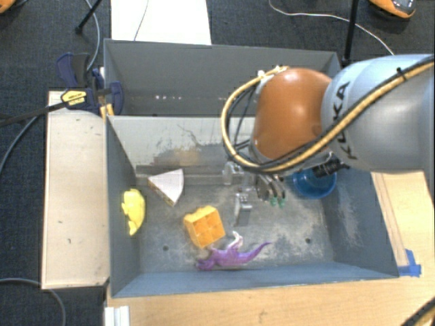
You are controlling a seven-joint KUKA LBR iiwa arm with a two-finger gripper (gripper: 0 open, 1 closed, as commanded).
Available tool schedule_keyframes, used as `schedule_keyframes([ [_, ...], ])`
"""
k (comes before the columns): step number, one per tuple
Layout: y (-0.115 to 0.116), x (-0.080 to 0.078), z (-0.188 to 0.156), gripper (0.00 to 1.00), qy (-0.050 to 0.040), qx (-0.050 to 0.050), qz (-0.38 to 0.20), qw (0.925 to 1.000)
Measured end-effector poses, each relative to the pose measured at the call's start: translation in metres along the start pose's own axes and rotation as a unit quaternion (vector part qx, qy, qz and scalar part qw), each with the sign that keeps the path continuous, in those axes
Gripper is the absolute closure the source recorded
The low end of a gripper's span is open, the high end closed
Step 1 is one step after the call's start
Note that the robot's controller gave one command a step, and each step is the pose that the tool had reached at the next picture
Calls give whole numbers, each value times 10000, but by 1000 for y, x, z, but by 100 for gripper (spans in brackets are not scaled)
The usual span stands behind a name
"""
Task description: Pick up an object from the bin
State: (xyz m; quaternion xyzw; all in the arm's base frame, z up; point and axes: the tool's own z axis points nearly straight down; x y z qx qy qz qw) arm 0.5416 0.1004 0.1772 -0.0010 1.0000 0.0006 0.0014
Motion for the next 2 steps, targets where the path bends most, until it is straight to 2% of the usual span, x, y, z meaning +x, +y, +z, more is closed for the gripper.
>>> schedule_keyframes([
  [1, 14, 5, 28, 0, -21, 1, -344, 9994],
  [2, 36, 10, 69, 0, -9, -1, -1367, 9906],
])
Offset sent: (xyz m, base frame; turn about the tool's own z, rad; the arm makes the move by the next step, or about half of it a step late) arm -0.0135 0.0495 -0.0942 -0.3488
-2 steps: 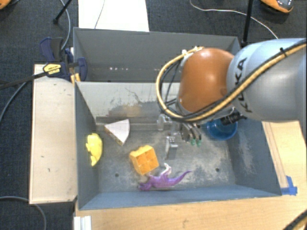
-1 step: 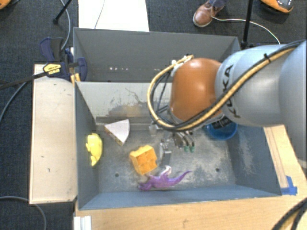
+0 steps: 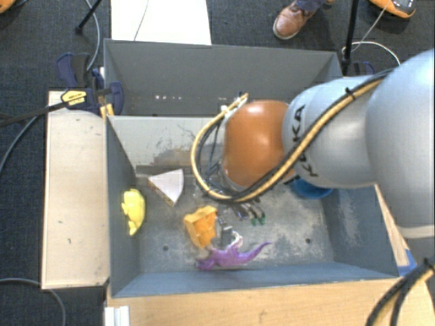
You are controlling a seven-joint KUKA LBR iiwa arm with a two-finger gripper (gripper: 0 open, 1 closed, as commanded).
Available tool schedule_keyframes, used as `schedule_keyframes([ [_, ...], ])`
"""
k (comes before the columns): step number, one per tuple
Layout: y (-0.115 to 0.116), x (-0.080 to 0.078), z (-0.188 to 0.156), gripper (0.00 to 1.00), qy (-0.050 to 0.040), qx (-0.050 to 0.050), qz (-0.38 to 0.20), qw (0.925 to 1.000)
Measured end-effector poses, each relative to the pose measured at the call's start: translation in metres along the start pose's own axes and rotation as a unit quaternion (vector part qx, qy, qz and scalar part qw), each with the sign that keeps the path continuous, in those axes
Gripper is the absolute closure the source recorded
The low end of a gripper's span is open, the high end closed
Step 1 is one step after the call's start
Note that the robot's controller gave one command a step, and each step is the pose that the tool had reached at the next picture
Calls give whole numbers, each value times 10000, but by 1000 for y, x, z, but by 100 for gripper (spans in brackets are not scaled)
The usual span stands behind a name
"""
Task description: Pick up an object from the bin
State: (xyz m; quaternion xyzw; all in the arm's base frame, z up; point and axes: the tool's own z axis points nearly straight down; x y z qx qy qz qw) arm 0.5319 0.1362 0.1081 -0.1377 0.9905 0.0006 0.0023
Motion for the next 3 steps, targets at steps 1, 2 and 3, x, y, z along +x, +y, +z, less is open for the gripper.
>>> schedule_keyframes([
  [1, 16, -18, 32, 100, -34, -1, -844, 9964],
  [2, 16, -18, 32, 100, -33, -1, -838, 9965],
  [3, 25, -21, 0, 100, -17, -2, -896, 9960],
])
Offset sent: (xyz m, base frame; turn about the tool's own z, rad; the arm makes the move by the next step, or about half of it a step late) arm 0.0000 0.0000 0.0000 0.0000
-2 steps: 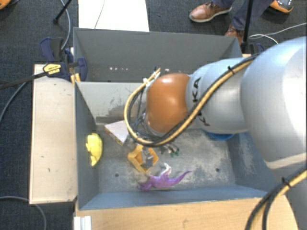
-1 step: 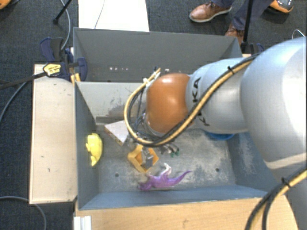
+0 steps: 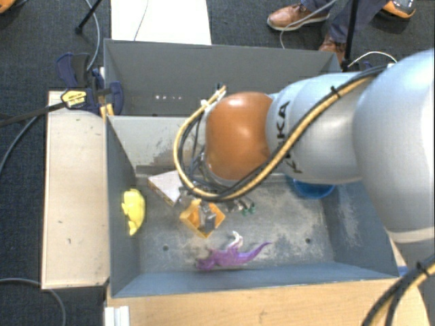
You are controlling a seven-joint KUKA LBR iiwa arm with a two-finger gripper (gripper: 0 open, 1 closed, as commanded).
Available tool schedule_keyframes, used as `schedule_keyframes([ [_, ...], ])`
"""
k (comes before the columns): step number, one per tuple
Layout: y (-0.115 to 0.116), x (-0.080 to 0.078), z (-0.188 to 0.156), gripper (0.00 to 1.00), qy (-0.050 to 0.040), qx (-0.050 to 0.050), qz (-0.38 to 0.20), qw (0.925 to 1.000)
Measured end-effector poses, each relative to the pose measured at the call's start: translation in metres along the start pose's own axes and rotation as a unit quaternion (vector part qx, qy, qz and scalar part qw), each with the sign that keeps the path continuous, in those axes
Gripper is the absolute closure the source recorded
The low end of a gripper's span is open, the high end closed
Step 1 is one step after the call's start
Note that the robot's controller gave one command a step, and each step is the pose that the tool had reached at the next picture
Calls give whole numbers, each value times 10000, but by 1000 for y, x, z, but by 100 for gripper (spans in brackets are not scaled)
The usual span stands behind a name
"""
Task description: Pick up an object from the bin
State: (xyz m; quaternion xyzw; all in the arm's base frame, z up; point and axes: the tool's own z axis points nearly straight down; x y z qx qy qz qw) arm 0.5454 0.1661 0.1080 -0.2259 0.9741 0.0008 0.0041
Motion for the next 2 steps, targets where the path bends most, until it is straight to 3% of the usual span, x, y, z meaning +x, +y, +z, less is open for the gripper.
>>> schedule_keyframes([
  [2, -2, -12, -97, 100, -27, 2, -2, 10000],
])
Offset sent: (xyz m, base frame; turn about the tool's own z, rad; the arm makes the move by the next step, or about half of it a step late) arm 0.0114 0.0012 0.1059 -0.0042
